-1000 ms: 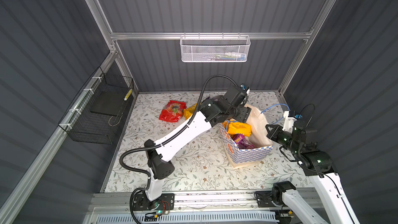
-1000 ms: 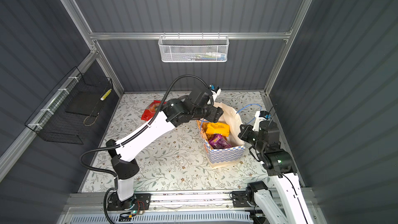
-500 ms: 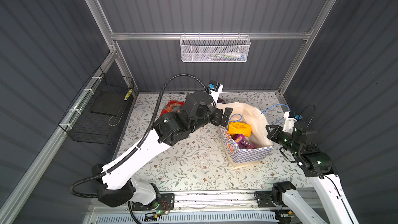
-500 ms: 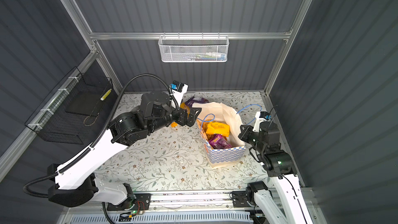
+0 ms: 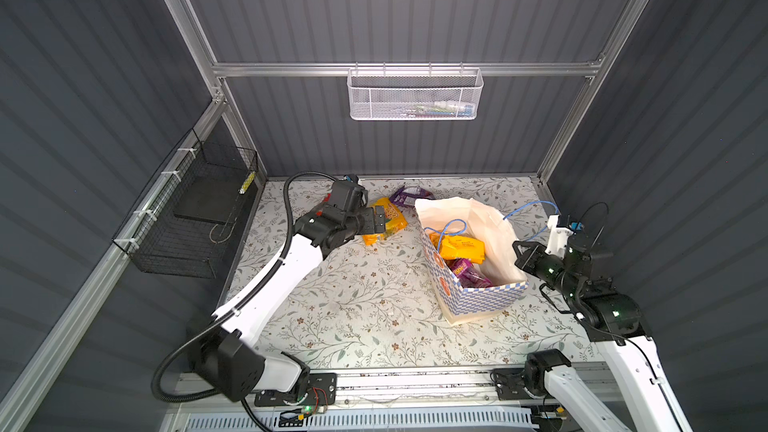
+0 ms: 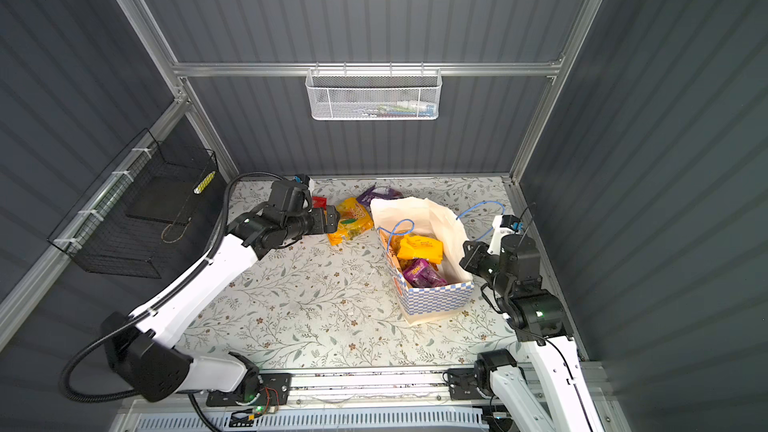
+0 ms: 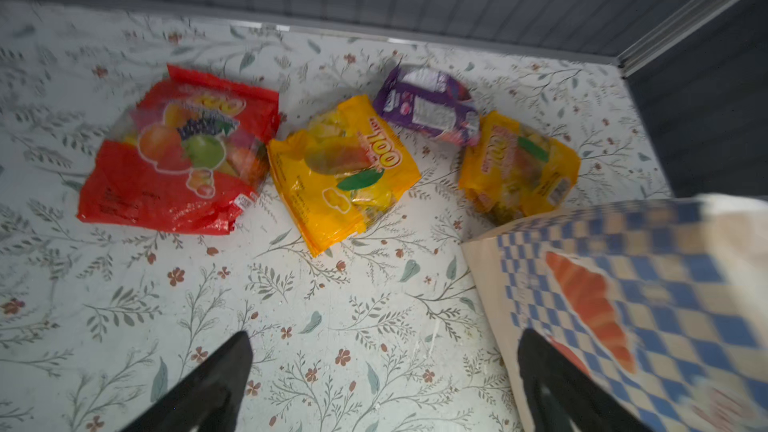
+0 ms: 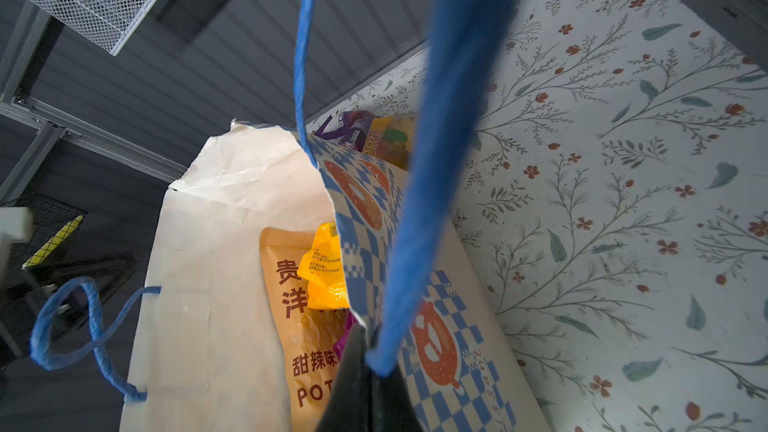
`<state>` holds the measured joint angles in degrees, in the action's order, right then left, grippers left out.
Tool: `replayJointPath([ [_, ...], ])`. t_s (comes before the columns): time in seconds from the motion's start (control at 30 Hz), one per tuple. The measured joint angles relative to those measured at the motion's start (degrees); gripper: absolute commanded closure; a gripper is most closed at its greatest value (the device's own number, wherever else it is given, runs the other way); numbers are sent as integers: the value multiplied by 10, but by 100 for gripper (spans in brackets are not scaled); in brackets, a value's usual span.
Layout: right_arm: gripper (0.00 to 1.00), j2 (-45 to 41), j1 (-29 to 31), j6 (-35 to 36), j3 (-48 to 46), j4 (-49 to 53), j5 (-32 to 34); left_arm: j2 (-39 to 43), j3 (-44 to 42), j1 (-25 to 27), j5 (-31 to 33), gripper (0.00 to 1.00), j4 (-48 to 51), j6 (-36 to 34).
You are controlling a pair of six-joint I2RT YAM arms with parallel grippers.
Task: Place the snacks into the paper bag
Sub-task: 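Withdraw the left gripper from the paper bag toward the remaining yellow gummy bag, then grasp the second yellow LOT100 gummy bag with the left gripper and drag it nearer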
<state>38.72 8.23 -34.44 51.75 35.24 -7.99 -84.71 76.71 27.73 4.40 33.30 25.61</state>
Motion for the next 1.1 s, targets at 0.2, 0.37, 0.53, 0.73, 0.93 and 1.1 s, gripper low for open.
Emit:
replayJointPath([
  [0.2,100,0,0,0,0,0,-4,-143,-3,-75,-85,1,-50,26],
  [0.37,100,-2,0,0,0,0,-5,-234,22,-91,-110,6,-69,43],
  [0.53,100,-3,0,2,0,1,-6,-275,58,-95,-120,11,-90,58],
  [0.73,100,-3,0,4,0,1,-6,-294,82,-101,-121,25,-106,68],
  [0.93,100,-3,0,5,0,1,-6,-319,86,-103,-122,34,-111,76],
  [1.1,100,-5,0,6,0,2,-6,-325,86,-106,-124,43,-114,82],
])
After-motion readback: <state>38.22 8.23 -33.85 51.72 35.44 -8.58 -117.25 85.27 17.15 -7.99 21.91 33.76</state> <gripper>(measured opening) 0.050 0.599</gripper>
